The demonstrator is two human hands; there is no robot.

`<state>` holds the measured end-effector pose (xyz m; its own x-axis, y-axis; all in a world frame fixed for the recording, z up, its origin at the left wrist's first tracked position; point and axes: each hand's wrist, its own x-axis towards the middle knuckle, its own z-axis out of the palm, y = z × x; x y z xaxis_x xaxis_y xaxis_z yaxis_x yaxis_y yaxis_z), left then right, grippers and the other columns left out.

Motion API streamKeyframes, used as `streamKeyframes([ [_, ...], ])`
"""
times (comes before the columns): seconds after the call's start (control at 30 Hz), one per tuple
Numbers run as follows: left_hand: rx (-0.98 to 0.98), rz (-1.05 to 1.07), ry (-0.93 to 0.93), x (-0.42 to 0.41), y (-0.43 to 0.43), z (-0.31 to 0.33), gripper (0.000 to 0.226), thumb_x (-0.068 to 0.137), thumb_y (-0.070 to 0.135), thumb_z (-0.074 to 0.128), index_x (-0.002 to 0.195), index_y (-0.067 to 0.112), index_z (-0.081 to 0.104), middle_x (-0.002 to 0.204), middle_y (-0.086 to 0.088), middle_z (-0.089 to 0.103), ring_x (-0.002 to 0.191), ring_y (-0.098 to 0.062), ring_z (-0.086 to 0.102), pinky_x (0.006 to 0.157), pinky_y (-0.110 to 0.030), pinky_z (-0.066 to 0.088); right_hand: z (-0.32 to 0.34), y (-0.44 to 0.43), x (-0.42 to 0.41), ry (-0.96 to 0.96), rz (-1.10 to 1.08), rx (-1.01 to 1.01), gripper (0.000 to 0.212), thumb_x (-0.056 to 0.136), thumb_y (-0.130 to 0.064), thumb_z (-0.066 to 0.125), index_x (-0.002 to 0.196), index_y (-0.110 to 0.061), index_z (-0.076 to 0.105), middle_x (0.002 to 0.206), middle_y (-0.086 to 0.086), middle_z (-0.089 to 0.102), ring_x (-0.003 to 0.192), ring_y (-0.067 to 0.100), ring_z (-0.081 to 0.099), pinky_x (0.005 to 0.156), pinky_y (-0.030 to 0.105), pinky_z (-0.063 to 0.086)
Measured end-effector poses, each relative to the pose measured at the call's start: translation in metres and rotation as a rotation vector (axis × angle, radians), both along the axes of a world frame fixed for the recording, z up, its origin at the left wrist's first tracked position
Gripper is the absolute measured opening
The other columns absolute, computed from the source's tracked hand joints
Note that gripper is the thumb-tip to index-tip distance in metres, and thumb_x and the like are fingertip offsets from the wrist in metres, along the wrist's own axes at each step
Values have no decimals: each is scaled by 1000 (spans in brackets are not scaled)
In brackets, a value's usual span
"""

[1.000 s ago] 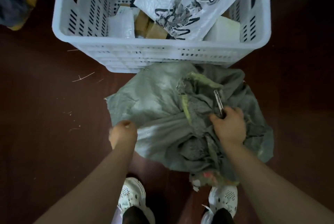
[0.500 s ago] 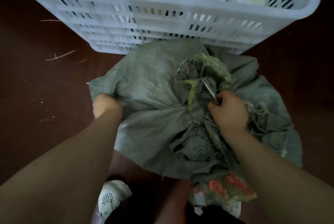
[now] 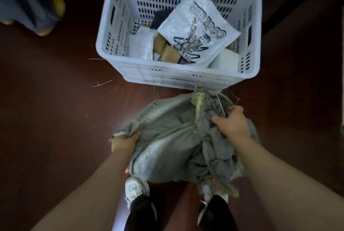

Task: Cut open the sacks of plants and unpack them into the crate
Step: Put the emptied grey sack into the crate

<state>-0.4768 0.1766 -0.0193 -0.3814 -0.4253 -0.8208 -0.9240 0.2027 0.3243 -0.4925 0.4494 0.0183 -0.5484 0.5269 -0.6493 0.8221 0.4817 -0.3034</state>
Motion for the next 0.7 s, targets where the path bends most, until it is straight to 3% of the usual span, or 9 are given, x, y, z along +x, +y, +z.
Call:
streamKeyframes([
  [0.07,-31,21,13,11,-8,31,40,83,24,71,106,-8,65,103,-18,66,97,-31,62,90,-31,46,33,-8,-3,-35,66,24,66,77,-38,71,130,-9,44,118,11,59,106,32,58,87,40,48],
  [0.17,-31,67,11,24,-18,78,38,84,22,70,103,-10,65,97,-16,64,96,-32,62,93,-37,48,84,-25,1,-95,196,55,46,73,-44,65,111,-19,57,98,5,65,94,30,62,89,48,49],
  [0.3,-1,58,9,35,-35,148,36,85,27,68,99,-6,66,86,-14,61,85,-30,59,80,-30,47,153,-44,21,-150,309,98,29,79,-40,60,101,-22,58,89,3,65,84,24,63,77,38,54],
  [0.37,26,50,52,32,-45,187,33,86,28,67,93,-4,66,80,-12,59,80,-28,57,75,-30,46,188,-50,31,-145,313,123,23,80,-39,60,97,-22,60,89,1,64,85,23,62,78,38,54],
  [0.5,121,146,170,15,-65,271,34,75,33,76,70,4,59,78,-12,63,79,-31,62,82,-38,54,264,-67,35,-73,300,141,22,77,-39,61,93,-24,63,85,-1,64,83,20,62,78,36,54],
  [0.6,185,171,282,-7,-82,331,29,73,25,80,76,6,59,88,-16,66,88,-35,65,87,-45,54,322,-81,23,0,323,157,25,77,-41,60,94,-23,62,85,-1,64,80,19,63,72,31,53],
  [0.7,208,202,394,-28,-96,387,28,76,18,75,94,1,62,91,-17,67,87,-35,65,86,-46,54,380,-94,1,88,340,177,28,78,-43,60,97,-23,63,87,-1,65,81,20,63,73,30,52],
])
